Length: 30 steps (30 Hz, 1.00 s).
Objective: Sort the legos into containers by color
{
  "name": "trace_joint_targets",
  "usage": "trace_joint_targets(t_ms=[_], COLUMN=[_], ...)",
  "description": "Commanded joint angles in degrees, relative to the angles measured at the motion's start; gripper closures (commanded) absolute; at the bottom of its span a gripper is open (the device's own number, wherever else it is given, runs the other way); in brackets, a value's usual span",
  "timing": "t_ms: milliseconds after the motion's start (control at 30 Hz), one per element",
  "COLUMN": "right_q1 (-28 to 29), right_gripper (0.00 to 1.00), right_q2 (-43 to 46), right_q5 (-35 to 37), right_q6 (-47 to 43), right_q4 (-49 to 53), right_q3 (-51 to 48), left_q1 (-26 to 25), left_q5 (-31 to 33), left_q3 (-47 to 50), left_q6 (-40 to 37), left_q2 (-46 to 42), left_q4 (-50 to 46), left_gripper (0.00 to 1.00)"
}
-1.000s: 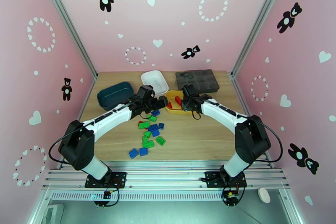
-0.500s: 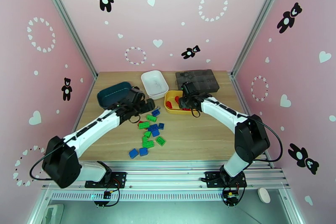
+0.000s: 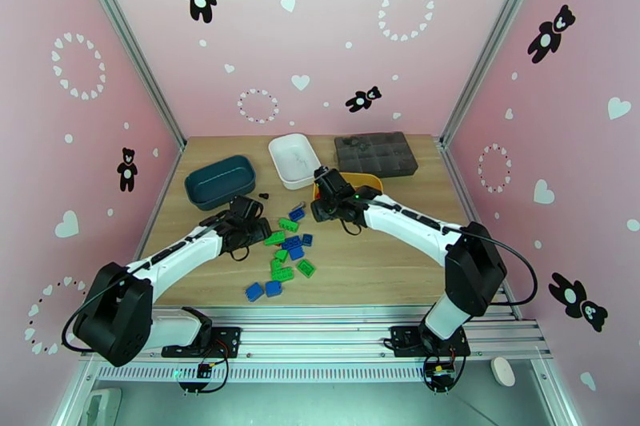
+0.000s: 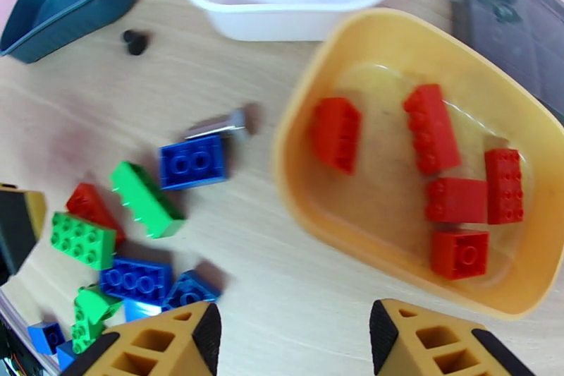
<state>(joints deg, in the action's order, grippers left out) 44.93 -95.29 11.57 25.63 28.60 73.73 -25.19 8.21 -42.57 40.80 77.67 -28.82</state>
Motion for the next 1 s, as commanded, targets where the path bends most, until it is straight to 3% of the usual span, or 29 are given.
trace_joint_targets(t_ms=[0,167,567,767,967], right_q1=[0.6,0.8,0.8,0.8,2.3], right_gripper=[0.39,0.39,0.4,0.4,0.41], right_q2=[-0.7,-0.2,1.4,1.3,1.5], right_q5=[1.3,1.6,2.8,1.7,0.5], right_q6=[1.1,1.4,1.4,1.6,2.0], right_q4=[1.3,1.1,0.4,0.0,-0.6], right_q3=[1.7,0.9,-1.3,-1.6,-1.5], left_q1=[0.3,0.3,-0.2,-0.9,-0.9], left_q5=[-0.6,-4.2,-8.5,-8.3,-5.5], left_q3=[1.0,1.3,-2.0,-2.3,-1.0], left_q6=[0.5,0.6,0.9,1.2,1.0], left_q2=[1.8,3.2,10.4,9.7,3.7], left_q4=[3.5,6.7,9.2,8.6,4.9], left_gripper=[0.18,0.12,0.13,0.14,0.13])
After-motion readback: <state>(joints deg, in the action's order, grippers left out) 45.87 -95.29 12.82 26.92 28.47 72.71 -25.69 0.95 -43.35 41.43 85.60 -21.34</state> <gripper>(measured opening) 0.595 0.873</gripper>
